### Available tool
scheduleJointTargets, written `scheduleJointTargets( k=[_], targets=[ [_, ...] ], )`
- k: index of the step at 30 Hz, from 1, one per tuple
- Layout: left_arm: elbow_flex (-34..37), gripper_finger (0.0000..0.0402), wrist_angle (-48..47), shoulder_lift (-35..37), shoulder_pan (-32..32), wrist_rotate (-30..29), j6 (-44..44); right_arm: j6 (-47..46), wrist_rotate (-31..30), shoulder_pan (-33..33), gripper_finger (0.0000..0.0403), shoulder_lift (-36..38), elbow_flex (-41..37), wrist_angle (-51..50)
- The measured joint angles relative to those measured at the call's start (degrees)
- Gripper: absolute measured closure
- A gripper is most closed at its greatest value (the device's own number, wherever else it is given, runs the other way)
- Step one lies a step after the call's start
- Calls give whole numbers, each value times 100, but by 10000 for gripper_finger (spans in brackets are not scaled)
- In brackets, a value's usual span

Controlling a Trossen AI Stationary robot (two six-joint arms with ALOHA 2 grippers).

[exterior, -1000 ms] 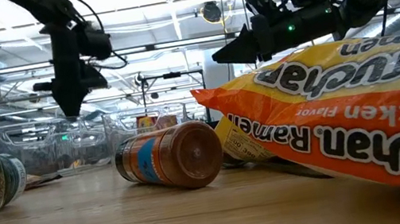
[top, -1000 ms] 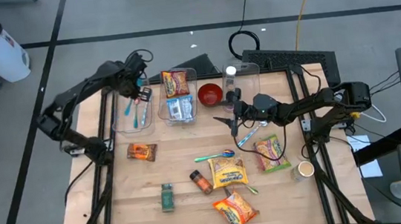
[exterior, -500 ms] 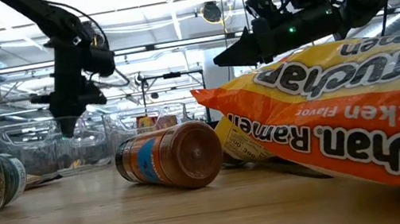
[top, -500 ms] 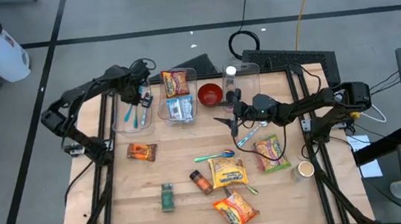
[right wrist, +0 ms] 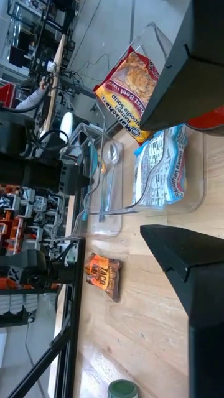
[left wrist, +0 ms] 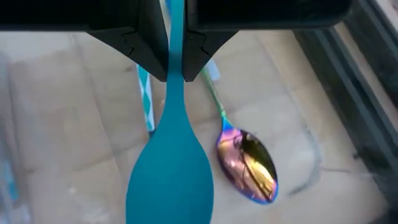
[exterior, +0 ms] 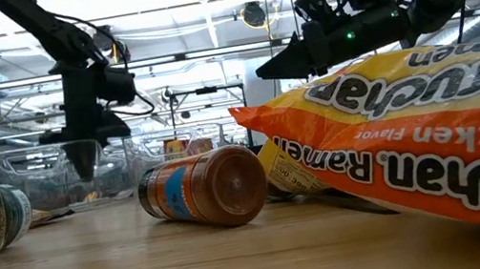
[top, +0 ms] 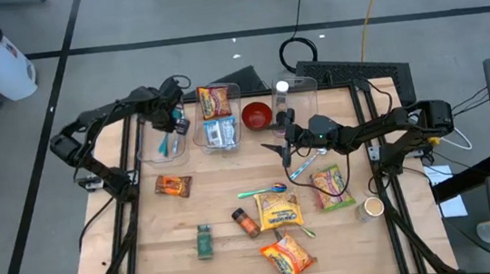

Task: Pick & Place Food Item
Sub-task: Put the blue baby spoon into the left transparent bin

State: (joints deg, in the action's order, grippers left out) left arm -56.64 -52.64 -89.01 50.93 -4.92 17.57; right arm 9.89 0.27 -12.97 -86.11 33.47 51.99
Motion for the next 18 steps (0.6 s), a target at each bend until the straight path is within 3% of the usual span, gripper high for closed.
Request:
scheduleJointTargets(
  k=[7, 18],
  targets=[
    [33, 376, 366, -36, 54, 11, 54, -2, 0, -1, 152, 0, 0, 0],
    [42, 376, 401, -730, 82, 110, 57, -2, 0, -2, 152, 0, 0, 0]
  ],
)
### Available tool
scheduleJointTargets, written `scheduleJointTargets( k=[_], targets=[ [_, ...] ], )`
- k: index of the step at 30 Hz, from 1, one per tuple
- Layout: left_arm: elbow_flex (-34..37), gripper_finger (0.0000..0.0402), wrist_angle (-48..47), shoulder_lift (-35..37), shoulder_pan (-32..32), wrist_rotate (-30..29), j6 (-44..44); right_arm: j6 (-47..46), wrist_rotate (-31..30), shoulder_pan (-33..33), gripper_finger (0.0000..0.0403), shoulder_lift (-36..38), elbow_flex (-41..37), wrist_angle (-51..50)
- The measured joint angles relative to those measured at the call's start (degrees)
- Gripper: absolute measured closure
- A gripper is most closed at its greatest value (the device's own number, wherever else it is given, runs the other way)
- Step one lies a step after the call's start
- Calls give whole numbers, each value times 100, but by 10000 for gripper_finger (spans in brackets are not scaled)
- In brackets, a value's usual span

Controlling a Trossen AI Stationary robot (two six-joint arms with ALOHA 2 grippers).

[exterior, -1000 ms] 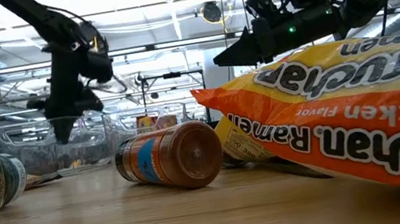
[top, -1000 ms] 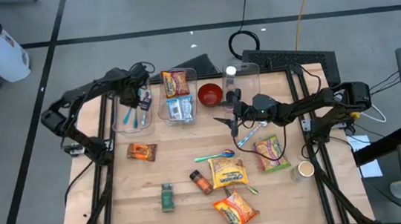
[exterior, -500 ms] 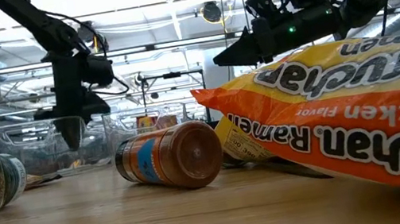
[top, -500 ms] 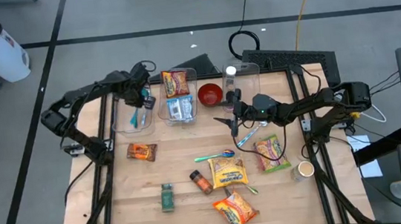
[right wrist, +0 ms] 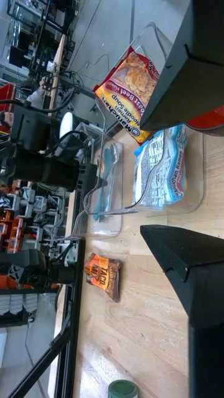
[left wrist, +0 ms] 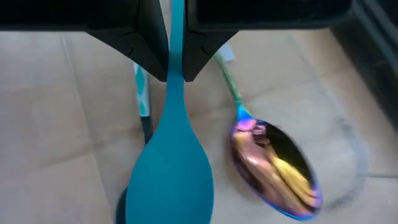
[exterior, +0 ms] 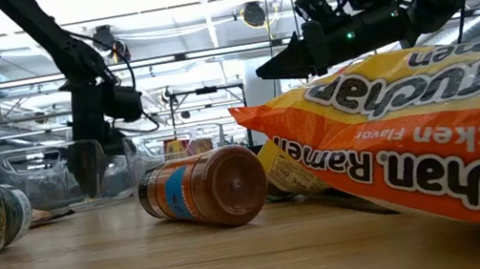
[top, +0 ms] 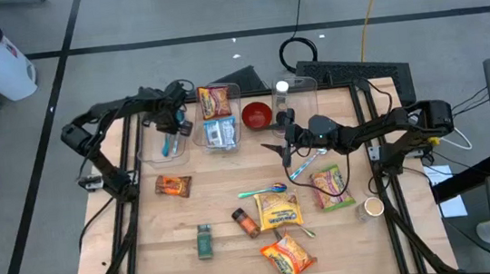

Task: Pick & Place Food Item
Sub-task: Put the blue baby spoon into the left transparent bin, then put the orange seasoning pack into the right transparent bin

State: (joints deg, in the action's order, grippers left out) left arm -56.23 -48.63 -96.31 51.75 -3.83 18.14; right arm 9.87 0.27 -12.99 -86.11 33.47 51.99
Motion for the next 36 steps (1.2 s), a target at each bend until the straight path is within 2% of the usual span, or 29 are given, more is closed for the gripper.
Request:
scheduleJointTargets(
  k=[13, 22, 29, 36],
  targets=[
    [-2, 369, 226, -75, 0, 139, -42, 0, 0, 0, 152, -1, 0, -3],
    [-2, 292, 217, -51, 0, 86, -105, 0, 0, 0, 152, 0, 0, -4],
    [-134, 261, -186, 249, 0, 42, -281, 0, 0, 0, 152, -1, 0, -4],
    [-370, 257, -1089, 881, 0, 77, -475, 0, 0, 0, 152, 0, 0, -4]
  ],
)
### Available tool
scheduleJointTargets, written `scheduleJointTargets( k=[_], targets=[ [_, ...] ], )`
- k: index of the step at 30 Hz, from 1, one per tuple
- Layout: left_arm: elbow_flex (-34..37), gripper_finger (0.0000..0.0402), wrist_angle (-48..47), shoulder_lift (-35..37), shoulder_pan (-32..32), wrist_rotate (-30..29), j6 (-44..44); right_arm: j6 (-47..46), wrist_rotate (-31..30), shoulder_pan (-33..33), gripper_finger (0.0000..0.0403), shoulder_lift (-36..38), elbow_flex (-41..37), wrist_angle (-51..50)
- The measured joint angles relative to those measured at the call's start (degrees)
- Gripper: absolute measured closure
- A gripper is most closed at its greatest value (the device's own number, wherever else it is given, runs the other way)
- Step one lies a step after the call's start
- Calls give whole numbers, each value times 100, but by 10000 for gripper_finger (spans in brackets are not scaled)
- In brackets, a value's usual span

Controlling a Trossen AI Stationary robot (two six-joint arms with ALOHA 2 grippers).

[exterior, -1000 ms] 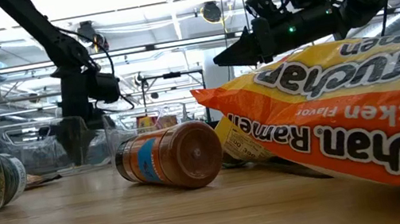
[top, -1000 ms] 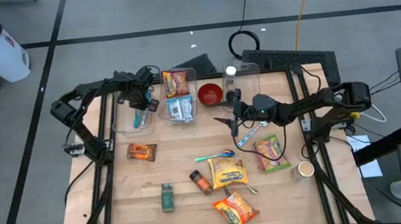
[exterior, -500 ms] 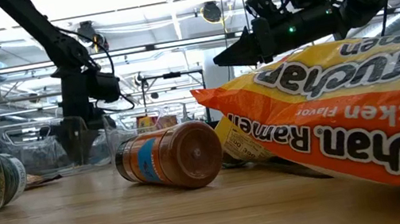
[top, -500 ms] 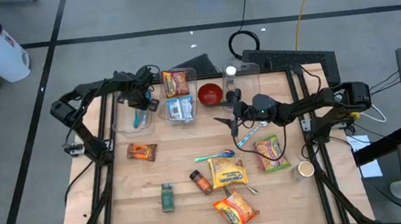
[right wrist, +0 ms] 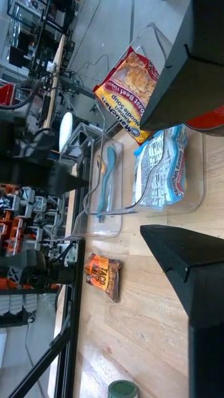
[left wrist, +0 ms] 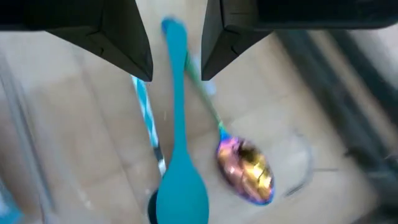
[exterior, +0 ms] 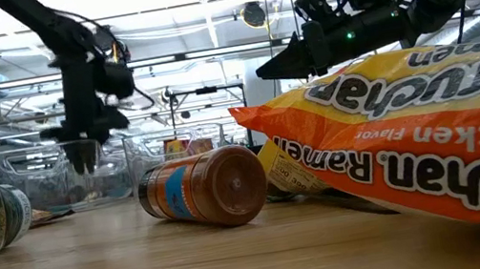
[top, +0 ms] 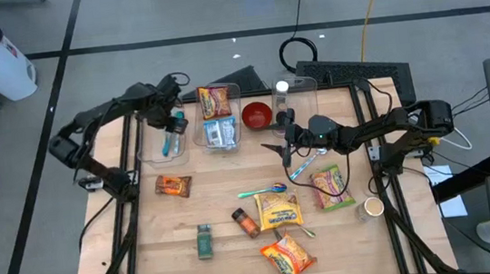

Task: Pick & Place Food Item
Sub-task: Put the orange seasoning pack into the right transparent bin

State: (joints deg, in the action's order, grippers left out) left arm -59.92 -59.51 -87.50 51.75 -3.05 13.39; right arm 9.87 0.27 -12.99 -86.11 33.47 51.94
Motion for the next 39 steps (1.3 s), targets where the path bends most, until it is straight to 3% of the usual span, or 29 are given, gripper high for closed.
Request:
scheduleJointTargets(
  k=[10, 16, 24, 31, 35, 39],
  targets=[
    [-1039, 256, -1938, 1177, -159, 117, 0, 0, 0, -4, 152, -1, 0, 2],
    [-1159, 256, -1940, 2019, -450, 384, -43, 0, -2, -4, 152, -2, 0, 2],
    [-367, 256, -213, 3320, -907, 394, -317, -20, -2, -4, 152, -2, 0, 2],
    [1386, 256, 1782, 4472, -1304, 1101, -704, -77, -2, -4, 152, -2, 0, -67],
    [2525, 256, 3295, 4880, -1498, 1665, -558, -175, -1, -4, 152, -2, 0, -68],
    [3599, 256, 5581, 4975, -1778, 2198, -162, -238, -2, -4, 152, -2, 0, -66]
  ],
)
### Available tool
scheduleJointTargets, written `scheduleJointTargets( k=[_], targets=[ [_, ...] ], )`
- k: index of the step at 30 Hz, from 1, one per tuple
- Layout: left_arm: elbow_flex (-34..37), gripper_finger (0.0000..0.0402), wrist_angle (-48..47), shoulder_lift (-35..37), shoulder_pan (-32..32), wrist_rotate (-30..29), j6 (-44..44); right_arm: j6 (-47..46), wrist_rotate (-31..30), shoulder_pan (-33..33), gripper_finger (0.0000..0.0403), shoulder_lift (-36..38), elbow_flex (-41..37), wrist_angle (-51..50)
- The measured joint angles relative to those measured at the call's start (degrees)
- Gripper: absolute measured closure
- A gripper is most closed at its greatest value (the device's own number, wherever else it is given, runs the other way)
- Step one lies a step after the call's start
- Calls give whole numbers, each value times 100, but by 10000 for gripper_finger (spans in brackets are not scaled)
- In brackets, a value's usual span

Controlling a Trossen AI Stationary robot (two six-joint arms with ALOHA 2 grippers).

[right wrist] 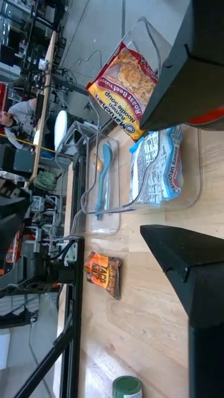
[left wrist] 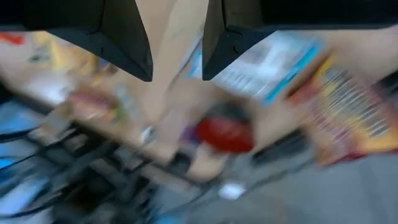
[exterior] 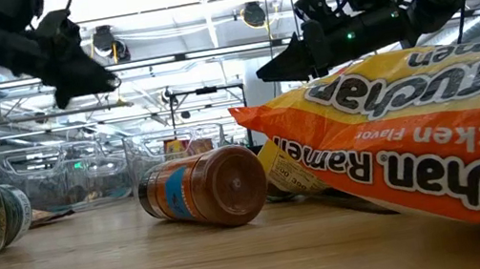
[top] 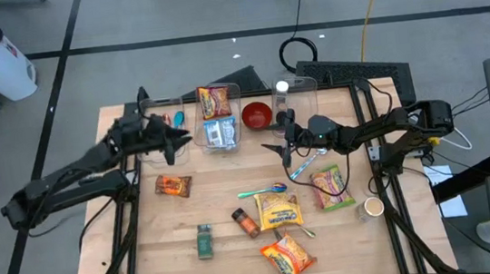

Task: Pick & Place Food Item
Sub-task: Put the orange seasoning pack into the right transparent bin

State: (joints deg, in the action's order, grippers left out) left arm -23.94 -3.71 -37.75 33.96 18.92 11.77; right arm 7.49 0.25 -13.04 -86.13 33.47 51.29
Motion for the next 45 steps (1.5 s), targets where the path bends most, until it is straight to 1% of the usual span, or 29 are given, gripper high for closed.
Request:
scheduleJointTargets(
  k=[2, 6, 9, 11, 14, 18, 22, 33, 38, 42, 45],
  targets=[
    [541, 256, 1341, -48, -196, 106, 218, -74, 0, 0, 152, 0, 0, 0],
    [1452, 256, 3943, -280, -612, 49, 569, -85, 0, 0, 152, 0, 0, 0],
    [1859, 256, 5239, -412, -888, 41, 667, -85, 0, 0, 152, 0, 0, 2],
    [1982, 256, 5651, -449, -1061, 30, 660, -85, 0, 0, 152, 0, 0, 2],
    [1990, 256, 5808, -462, -1299, -22, 658, -85, 0, 0, 152, 0, 0, 5],
    [1871, 256, 5805, -462, -1609, -254, 654, -85, 0, 0, 152, 0, 0, 8],
    [1816, 256, 5801, -462, -1792, -252, 591, -85, -9, 0, 152, 0, 0, 9],
    [1811, 256, 5784, -462, -1839, -256, 233, -85, -13, 0, 152, 0, 0, -15],
    [1811, 256, 5788, -462, -1839, -256, 227, -85, -17, 0, 152, 0, 0, -18],
    [1806, 256, 6244, -461, -1839, -306, 385, -85, -17, 0, 152, 0, 0, -16],
    [1804, 256, 6405, -464, -1894, -381, 447, -85, -17, 0, 152, 0, 0, -17]
  ],
)
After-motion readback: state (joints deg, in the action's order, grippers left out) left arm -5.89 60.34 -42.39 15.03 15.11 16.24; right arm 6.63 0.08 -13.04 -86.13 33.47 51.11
